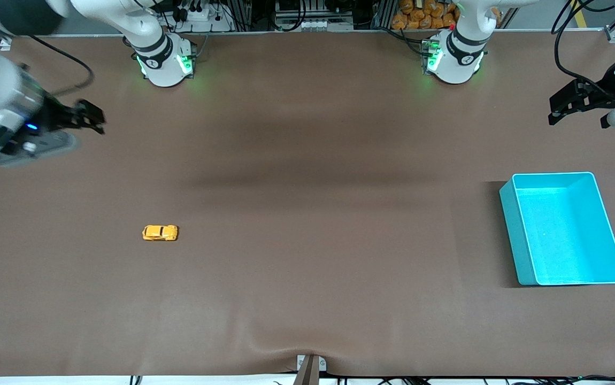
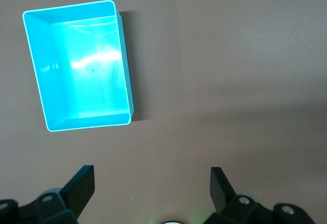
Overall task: Wind and store yellow beetle car
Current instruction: 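Reach the open right gripper over the yellow beetle car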
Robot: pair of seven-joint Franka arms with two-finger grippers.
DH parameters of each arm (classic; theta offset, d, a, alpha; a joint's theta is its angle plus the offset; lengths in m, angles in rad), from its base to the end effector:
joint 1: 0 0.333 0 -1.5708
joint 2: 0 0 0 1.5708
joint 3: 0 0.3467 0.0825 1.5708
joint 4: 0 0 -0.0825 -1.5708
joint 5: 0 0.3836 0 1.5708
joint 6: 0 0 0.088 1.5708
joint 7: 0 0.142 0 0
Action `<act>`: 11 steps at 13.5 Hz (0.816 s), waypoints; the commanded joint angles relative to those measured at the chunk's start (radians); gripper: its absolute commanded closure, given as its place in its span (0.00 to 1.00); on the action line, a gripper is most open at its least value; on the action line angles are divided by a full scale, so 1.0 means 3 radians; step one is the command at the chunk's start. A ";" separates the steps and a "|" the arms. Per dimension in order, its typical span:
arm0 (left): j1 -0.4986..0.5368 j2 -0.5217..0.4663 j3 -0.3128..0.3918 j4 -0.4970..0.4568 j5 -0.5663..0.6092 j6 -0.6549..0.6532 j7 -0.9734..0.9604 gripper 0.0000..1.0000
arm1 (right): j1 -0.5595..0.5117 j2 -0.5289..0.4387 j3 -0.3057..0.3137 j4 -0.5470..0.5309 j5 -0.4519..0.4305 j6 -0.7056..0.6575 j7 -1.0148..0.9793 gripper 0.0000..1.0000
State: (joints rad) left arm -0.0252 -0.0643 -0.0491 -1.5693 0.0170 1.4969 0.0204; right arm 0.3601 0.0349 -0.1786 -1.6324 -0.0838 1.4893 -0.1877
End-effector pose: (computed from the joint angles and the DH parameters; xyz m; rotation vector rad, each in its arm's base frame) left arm 0.5229 -0.0373 0.6491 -3.1178 0.1457 0.0119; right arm 0.5387 0.0877 0.5673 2.9884 0.5583 -0.2709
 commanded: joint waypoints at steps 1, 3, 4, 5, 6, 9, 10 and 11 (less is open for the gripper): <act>0.0012 0.0035 0.0000 0.0072 -0.0052 0.0001 0.0045 0.00 | 0.0088 -0.0040 -0.0034 -0.0463 -0.0094 0.0408 -0.0156 0.00; -0.0003 0.0035 0.0000 0.0072 -0.0052 0.0001 0.0045 0.00 | 0.0094 0.0143 -0.0034 -0.0704 -0.0145 0.0812 -0.0619 0.00; -0.0008 0.0035 0.0000 0.0072 -0.0052 0.0001 0.0045 0.00 | 0.0088 0.0215 -0.0034 -0.0862 -0.0150 0.1092 -0.0769 0.00; 0.0002 0.0035 0.0000 0.0072 -0.0052 0.0001 0.0045 0.00 | 0.0098 0.0251 -0.0034 -0.1061 -0.0196 0.1444 -0.0892 0.00; 0.0007 0.0035 0.0000 0.0072 -0.0052 0.0001 0.0045 0.00 | 0.0099 0.0312 -0.0034 -0.1250 -0.0262 0.1797 -0.1060 0.00; 0.0007 0.0035 0.0005 0.0072 -0.0052 0.0001 0.0050 0.00 | -0.0018 0.0726 -0.0044 -0.1339 -0.0309 0.2443 -0.1796 0.00; 0.0007 0.0035 0.0000 0.0072 -0.0052 0.0001 0.0050 0.00 | -0.0044 0.0823 -0.0049 -0.1324 -0.0349 0.2526 -0.1975 0.00; 0.0007 0.0035 0.0000 0.0072 -0.0052 0.0001 0.0045 0.00 | -0.0090 0.0936 -0.0044 -0.1288 -0.0390 0.2598 -0.2144 0.00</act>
State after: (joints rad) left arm -0.0258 -0.0629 -0.0493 -1.5677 0.0170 1.4973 0.0204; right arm 0.3611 0.2683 -0.1938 -2.0422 -0.1683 2.2389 -0.7331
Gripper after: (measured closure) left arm 0.000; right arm 0.000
